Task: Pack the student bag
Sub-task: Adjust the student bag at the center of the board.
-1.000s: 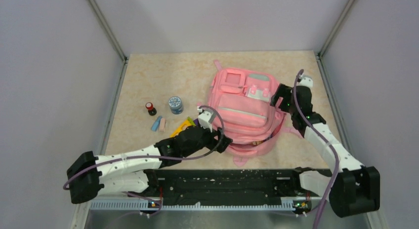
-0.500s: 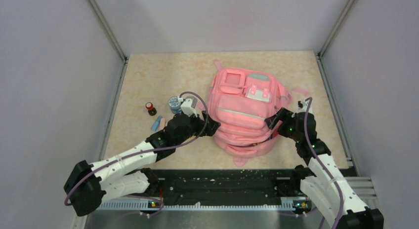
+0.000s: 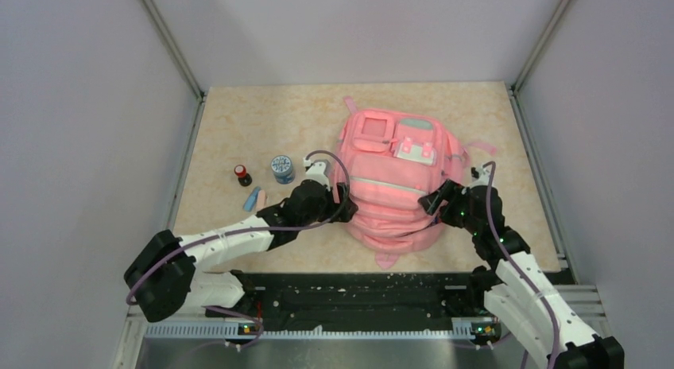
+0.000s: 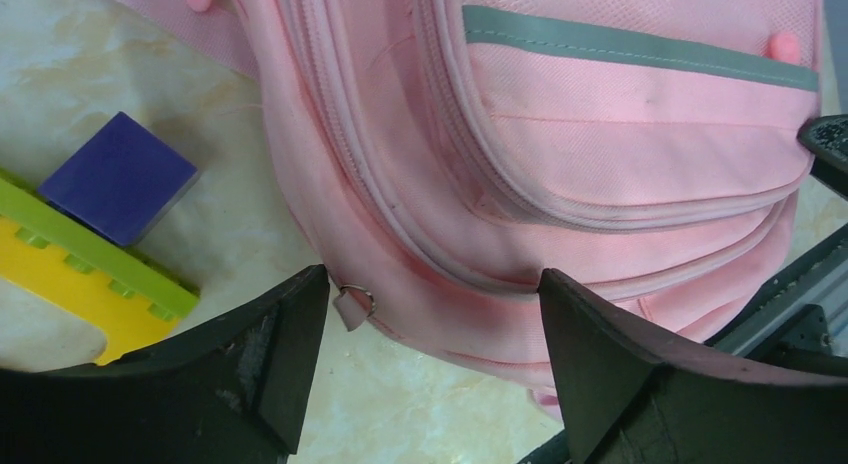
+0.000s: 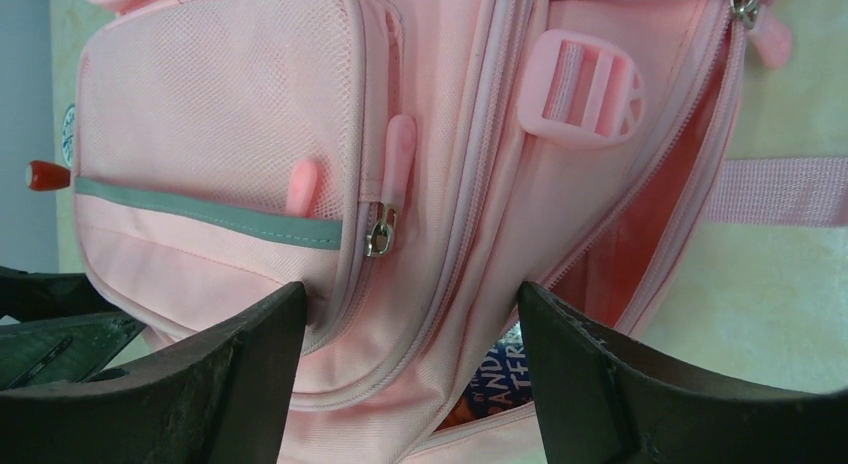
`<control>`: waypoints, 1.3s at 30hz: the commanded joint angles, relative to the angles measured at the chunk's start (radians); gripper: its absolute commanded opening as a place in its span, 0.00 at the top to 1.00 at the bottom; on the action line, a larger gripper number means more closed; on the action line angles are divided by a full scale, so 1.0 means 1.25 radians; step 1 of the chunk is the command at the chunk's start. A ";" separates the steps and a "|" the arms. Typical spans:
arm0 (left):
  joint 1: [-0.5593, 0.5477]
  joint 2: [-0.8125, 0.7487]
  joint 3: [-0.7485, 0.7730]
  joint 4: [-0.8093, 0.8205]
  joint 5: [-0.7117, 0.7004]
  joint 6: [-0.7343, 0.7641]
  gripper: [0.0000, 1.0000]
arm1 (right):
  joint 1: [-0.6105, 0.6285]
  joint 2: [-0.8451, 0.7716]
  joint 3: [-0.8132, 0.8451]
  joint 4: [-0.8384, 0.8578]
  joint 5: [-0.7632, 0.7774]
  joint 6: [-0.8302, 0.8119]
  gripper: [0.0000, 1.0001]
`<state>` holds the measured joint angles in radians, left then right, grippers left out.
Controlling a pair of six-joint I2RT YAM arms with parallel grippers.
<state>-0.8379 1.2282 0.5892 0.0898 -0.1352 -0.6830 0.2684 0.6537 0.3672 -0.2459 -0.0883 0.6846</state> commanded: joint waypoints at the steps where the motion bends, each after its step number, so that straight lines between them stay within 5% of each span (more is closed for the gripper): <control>1: 0.004 0.025 0.036 0.061 0.039 -0.014 0.22 | 0.036 -0.028 -0.014 0.003 -0.021 0.035 0.25; 10: 0.000 0.079 0.019 0.218 0.195 -0.005 0.39 | 0.040 -0.067 -0.023 -0.022 -0.030 0.039 0.34; 16: -0.045 0.110 0.039 0.287 0.231 0.014 0.42 | 0.040 -0.102 -0.032 -0.021 0.020 0.013 0.72; 21: -0.122 0.159 0.092 0.288 0.228 0.059 0.42 | 0.039 -0.047 0.010 0.017 0.191 -0.045 1.00; 29: -0.184 0.222 0.156 0.316 0.234 0.081 0.39 | -0.052 0.252 0.149 0.218 0.249 -0.157 1.00; 34: -0.194 0.210 0.168 0.299 0.224 0.115 0.30 | -0.093 0.381 0.295 0.157 0.296 -0.216 0.98; 36: -0.194 0.180 0.157 0.268 0.193 0.141 0.26 | -0.094 0.378 0.327 0.120 0.282 -0.240 0.77; 38: -0.193 0.141 0.137 0.239 0.154 0.167 0.20 | -0.094 0.348 0.334 0.080 0.278 -0.242 0.37; 39: -0.193 0.120 0.122 0.226 0.130 0.176 0.19 | -0.094 0.325 0.331 0.061 0.279 -0.238 0.26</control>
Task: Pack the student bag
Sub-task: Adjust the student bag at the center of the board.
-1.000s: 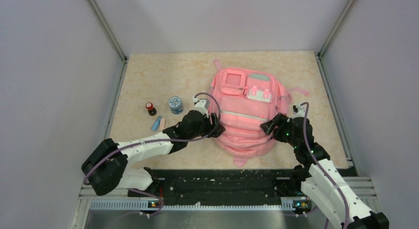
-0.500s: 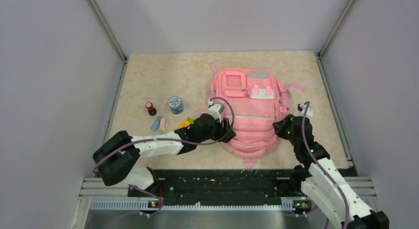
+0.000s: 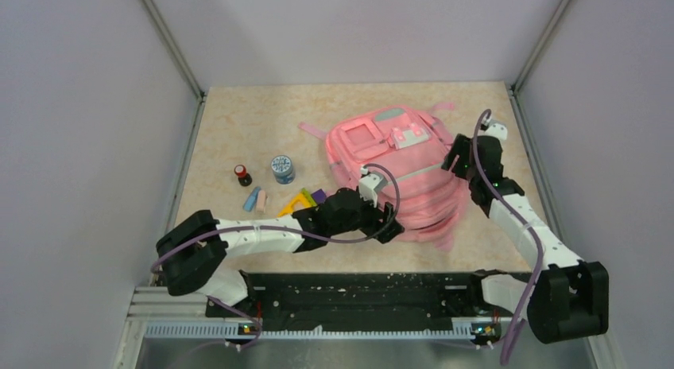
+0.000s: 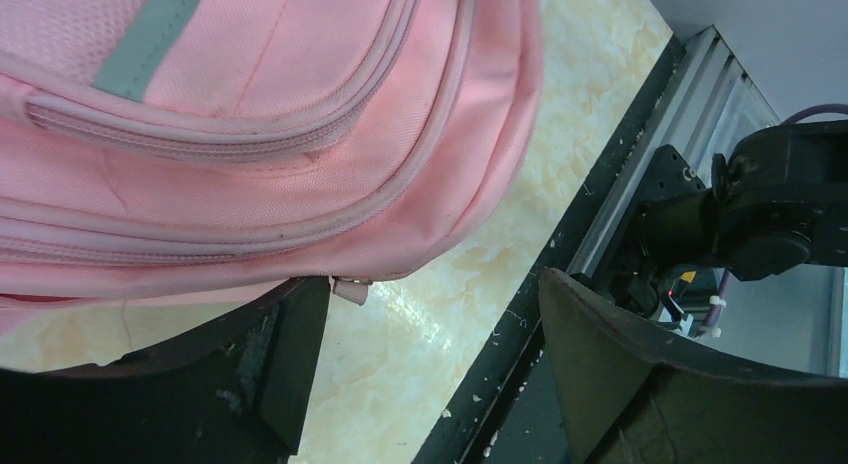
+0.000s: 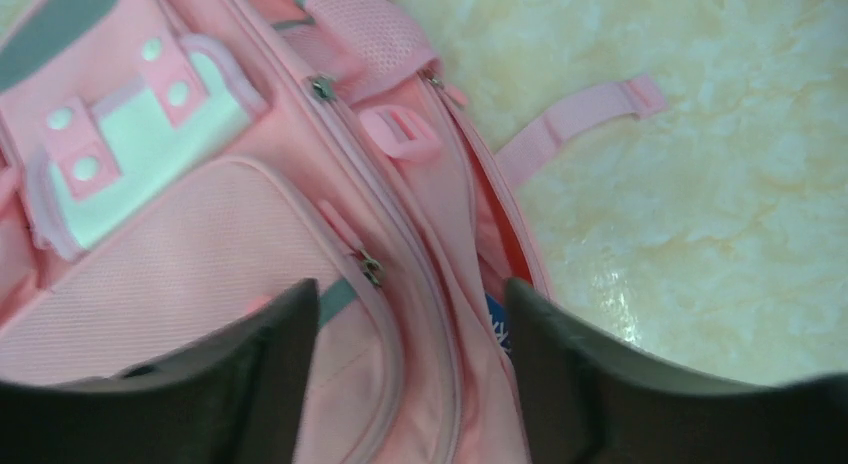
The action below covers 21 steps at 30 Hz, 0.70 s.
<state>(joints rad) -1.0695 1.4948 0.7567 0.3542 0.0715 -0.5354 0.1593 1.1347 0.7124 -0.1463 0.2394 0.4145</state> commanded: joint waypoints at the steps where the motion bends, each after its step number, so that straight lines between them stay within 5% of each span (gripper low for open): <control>1: -0.007 -0.115 -0.027 -0.003 -0.071 0.063 0.18 | -0.006 -0.085 0.049 -0.041 0.022 -0.014 0.18; 5: -0.001 -0.203 -0.084 -0.050 -0.157 0.093 0.14 | -0.007 -0.197 0.002 -0.122 0.067 0.019 0.07; 21: 0.200 -0.339 -0.214 -0.127 -0.156 0.012 0.11 | -0.007 -0.353 -0.257 -0.173 -0.069 0.183 0.07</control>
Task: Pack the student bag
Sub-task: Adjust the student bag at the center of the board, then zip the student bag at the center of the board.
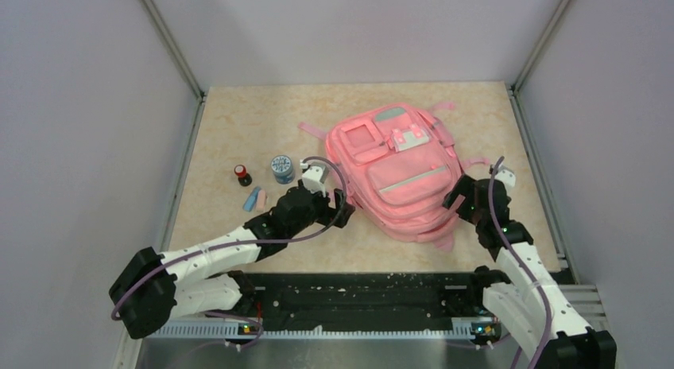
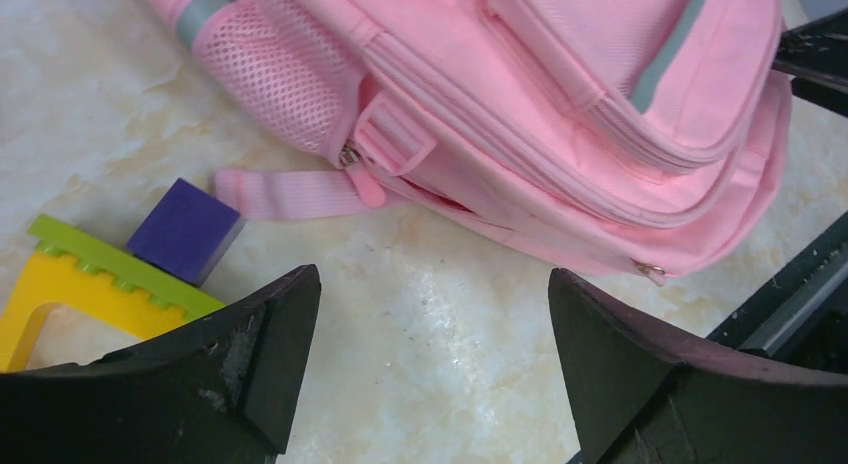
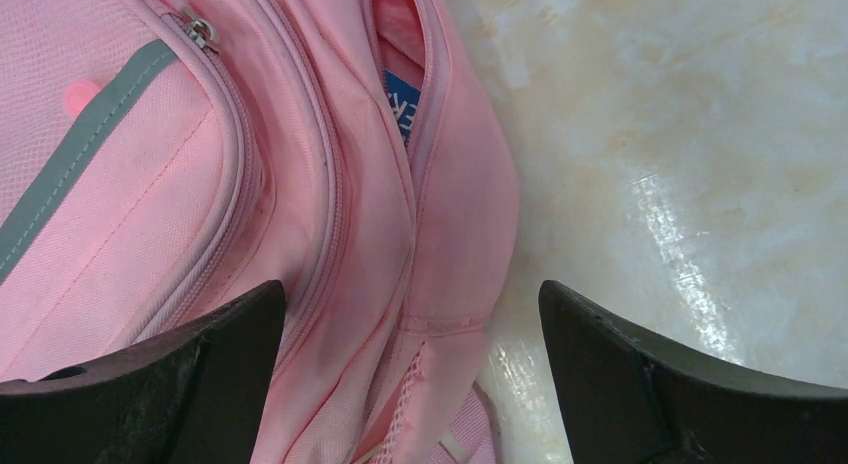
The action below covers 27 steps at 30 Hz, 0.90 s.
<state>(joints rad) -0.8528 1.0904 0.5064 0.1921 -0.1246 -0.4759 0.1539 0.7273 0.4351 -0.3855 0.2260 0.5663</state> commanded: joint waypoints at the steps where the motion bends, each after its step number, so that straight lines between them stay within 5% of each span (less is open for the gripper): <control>1: 0.030 -0.014 -0.018 0.008 0.005 -0.038 0.11 | -0.003 -0.027 -0.053 0.036 -0.064 0.073 0.07; 8: 0.038 -0.003 -0.021 0.023 0.021 -0.043 0.11 | -0.003 0.022 -0.126 0.178 -0.075 0.107 0.18; 21: 0.049 0.012 -0.050 0.109 0.086 -0.020 0.11 | -0.002 -0.026 -0.023 0.182 -0.126 0.102 0.99; 27: 0.069 0.076 -0.045 0.165 0.115 0.000 0.11 | -0.003 -0.060 0.051 0.159 -0.145 0.104 1.00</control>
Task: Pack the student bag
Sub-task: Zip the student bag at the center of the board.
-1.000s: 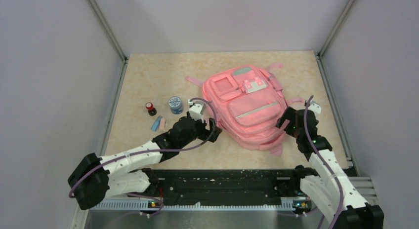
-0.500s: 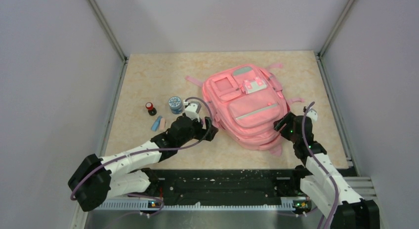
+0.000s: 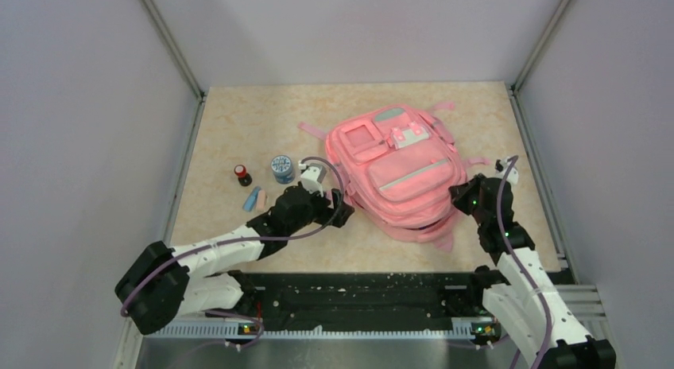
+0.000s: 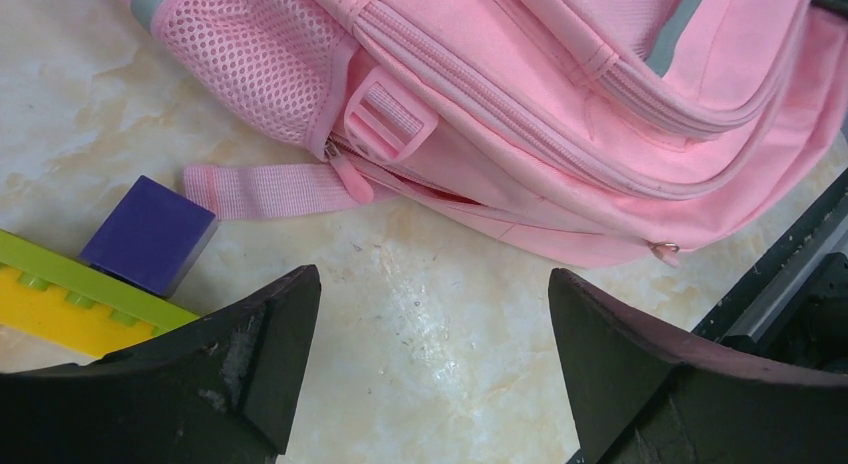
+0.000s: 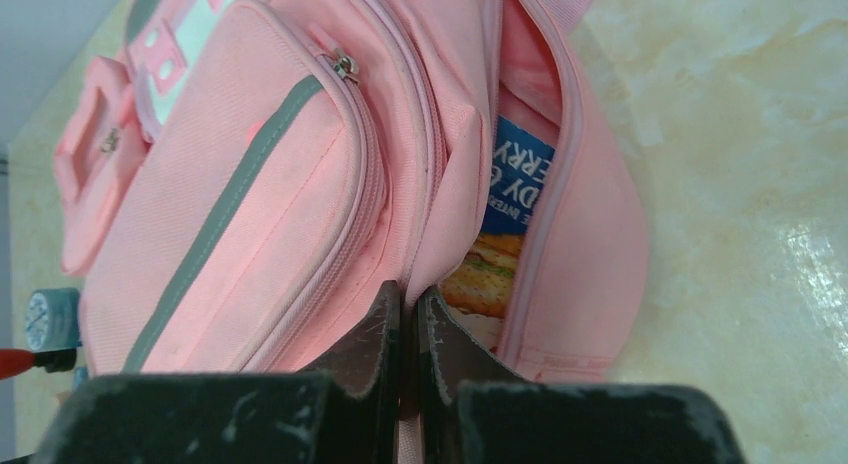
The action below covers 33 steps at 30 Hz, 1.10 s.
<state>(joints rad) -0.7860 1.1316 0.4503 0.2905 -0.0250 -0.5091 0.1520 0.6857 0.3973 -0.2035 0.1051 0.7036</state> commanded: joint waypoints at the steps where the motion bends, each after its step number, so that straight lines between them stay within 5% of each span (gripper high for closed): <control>1: 0.019 0.062 0.002 0.101 0.042 0.032 0.12 | -0.001 -0.027 0.088 0.011 -0.050 -0.006 1.00; 8: 0.036 0.230 0.028 0.198 0.064 0.037 0.41 | 0.000 -0.026 0.103 0.004 -0.045 -0.008 1.00; 13: 0.040 0.286 0.047 0.258 0.045 0.028 0.51 | -0.001 -0.029 0.100 0.003 -0.050 -0.008 1.00; 33: 0.042 0.392 0.084 0.301 -0.038 0.016 0.59 | -0.001 -0.037 0.097 -0.010 -0.045 -0.022 1.00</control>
<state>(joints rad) -0.7391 1.6211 0.5453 0.6327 -0.0284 -0.4786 0.1520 0.6670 0.4664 -0.2428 0.0841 0.6987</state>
